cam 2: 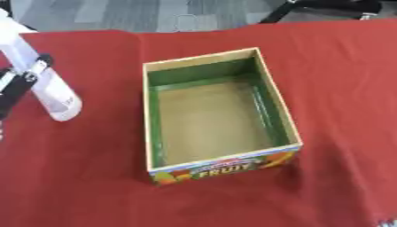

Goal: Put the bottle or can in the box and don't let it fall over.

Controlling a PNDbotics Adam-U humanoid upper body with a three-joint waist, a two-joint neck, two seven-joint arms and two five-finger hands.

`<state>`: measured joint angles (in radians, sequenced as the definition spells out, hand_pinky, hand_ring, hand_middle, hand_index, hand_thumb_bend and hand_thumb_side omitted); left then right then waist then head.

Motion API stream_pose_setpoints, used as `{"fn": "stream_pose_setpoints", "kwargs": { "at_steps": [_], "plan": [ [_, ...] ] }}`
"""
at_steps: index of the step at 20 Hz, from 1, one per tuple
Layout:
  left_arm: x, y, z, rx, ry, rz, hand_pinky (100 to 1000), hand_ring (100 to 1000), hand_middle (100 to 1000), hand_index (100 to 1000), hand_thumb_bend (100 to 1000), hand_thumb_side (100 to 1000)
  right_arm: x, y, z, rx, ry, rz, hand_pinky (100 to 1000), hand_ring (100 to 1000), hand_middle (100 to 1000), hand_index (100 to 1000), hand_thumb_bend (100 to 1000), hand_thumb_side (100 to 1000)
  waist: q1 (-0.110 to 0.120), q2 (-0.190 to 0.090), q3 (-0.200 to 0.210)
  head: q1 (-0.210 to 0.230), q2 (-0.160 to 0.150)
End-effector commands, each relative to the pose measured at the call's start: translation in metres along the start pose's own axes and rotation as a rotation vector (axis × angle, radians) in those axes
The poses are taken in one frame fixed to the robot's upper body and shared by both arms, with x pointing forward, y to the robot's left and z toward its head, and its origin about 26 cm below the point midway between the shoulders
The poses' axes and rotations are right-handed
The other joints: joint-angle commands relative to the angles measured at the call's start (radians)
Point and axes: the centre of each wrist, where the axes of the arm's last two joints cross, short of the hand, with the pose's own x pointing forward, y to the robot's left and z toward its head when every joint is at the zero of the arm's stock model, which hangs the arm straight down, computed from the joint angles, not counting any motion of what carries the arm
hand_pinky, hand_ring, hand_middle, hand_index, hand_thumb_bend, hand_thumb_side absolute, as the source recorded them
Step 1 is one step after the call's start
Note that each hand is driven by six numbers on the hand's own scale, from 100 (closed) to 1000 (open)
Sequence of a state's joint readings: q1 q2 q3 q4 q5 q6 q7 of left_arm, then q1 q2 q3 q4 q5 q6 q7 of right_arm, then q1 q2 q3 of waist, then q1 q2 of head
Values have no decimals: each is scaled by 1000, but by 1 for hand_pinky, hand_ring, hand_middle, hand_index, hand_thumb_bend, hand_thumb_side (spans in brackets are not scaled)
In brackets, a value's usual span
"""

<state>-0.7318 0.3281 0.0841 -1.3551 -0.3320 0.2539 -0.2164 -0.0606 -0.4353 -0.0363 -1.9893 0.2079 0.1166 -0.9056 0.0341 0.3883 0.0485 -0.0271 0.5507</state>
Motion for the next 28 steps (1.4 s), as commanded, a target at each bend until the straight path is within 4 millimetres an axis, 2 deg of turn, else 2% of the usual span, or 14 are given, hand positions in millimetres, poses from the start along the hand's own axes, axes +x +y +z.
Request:
{"fn": "stream_pose_setpoints", "kwargs": {
  "at_steps": [1,4,7,9,13,16,18,20,25,28],
  "plan": [
    [-10,-10,0,-29,29,1,861,1000,1000,828,100,879,3,-2,-4,-10,-17,-2,547,478,478,658,100,1000,-7,-10,-4,2,-16],
    [-11,-13,0,-31,25,-13,863,1000,1000,812,100,842,3,-2,-5,-11,-16,-2,547,477,478,658,100,1000,-7,-10,-4,1,-15],
    [-8,-12,1,-15,2,-42,851,1000,1000,759,100,732,3,-2,-5,-11,-16,-2,547,477,477,657,100,1000,-7,-11,-3,1,-14],
    [-6,-11,1,-1,-8,-57,841,1000,1000,729,100,690,3,-2,-5,-12,-16,-2,547,476,476,657,100,1000,-7,-12,-2,1,-14],
    [-4,-11,2,29,-12,-69,825,1000,1000,591,100,565,3,-3,-6,-13,-16,-3,549,476,476,657,100,1000,-6,-12,-2,0,-16],
    [-1,-10,2,42,-17,-63,783,1000,1000,486,100,515,3,-3,-6,-13,-15,-3,549,475,475,656,100,1000,-6,-13,-1,2,-17],
    [1,-9,2,55,-22,-57,757,1000,1000,413,100,503,3,-3,-6,-14,-14,-3,549,475,475,656,100,1000,-6,-14,-1,1,-17],
    [3,-8,2,69,-28,-57,748,1000,961,361,100,513,3,-3,-7,-14,-14,-4,550,474,474,656,100,1000,-5,-15,-1,1,-17],
    [7,-8,1,86,-48,-49,754,1000,904,310,100,531,3,-4,-8,-16,-14,-6,550,473,473,655,100,1000,-4,-16,-2,1,-18],
    [9,-8,1,75,-60,-33,766,1000,837,249,100,540,3,-4,-8,-16,-15,-7,550,472,472,655,100,1000,-2,-18,-3,0,-17]
  ]
}}
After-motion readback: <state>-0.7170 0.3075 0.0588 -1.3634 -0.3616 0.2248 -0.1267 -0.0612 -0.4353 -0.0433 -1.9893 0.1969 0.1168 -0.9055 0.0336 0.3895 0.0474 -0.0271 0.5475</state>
